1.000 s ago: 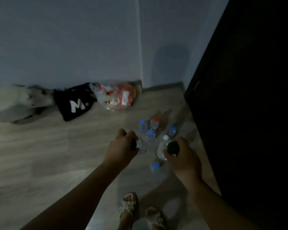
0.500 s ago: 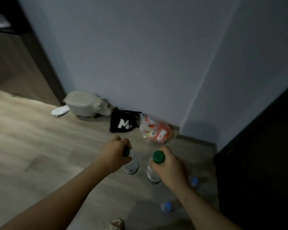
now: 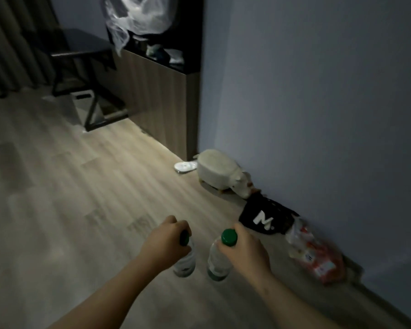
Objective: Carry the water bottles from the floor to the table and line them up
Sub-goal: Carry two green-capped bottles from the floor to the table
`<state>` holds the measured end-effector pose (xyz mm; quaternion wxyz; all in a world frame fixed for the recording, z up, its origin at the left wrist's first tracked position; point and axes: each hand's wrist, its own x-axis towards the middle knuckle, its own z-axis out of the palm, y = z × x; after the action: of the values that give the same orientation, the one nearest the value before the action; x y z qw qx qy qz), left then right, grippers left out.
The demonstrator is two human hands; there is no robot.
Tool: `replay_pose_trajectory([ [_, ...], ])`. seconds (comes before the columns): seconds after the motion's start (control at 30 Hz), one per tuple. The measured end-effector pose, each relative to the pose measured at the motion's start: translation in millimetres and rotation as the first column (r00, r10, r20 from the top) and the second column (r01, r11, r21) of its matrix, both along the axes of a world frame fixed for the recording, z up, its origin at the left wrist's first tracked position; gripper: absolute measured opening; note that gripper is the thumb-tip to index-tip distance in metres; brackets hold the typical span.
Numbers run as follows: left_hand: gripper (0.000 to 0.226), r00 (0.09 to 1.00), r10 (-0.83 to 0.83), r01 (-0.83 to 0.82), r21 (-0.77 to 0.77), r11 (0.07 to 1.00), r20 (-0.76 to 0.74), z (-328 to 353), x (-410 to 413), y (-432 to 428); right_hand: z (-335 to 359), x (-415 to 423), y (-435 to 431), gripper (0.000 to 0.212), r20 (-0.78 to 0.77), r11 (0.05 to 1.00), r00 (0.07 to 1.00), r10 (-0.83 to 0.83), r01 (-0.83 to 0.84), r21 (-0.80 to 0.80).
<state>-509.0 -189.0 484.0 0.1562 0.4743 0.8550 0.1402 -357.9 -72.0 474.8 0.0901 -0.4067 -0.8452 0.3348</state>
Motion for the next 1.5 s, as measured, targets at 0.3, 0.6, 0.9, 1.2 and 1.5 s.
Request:
replay_pose_trajectory([
  [0.3,0.034,0.976,0.216,-0.214,0.075,0.974,-0.016,37,-190,-9,25,-216,19,0.023,-0.113,0.993,0.986,0.121,-0.122,-0.005],
  [0.6,0.029,0.906,0.423,-0.415,0.173,0.893,-0.011,57,-365,26,44,-414,73,0.022,-0.147,0.947,0.937,0.317,-0.32,-0.002],
  [0.9,0.025,0.821,0.57,-0.568,0.143,0.811,0.032,83,-546,72,66,-618,131,0.022,-0.168,0.864,0.852,0.496,-0.503,0.003],
  [1.2,0.022,0.705,0.709,-0.671,0.346,0.656,0.021,89,-708,56,80,-817,134,0.023,-0.237,0.797,0.772,0.59,-0.603,0.018],
  [1.5,0.021,0.657,0.754,-0.702,0.364,0.612,0.001,106,-925,11,87,-1055,88,0.025,-0.262,0.767,0.74,0.62,-0.642,0.002],
])
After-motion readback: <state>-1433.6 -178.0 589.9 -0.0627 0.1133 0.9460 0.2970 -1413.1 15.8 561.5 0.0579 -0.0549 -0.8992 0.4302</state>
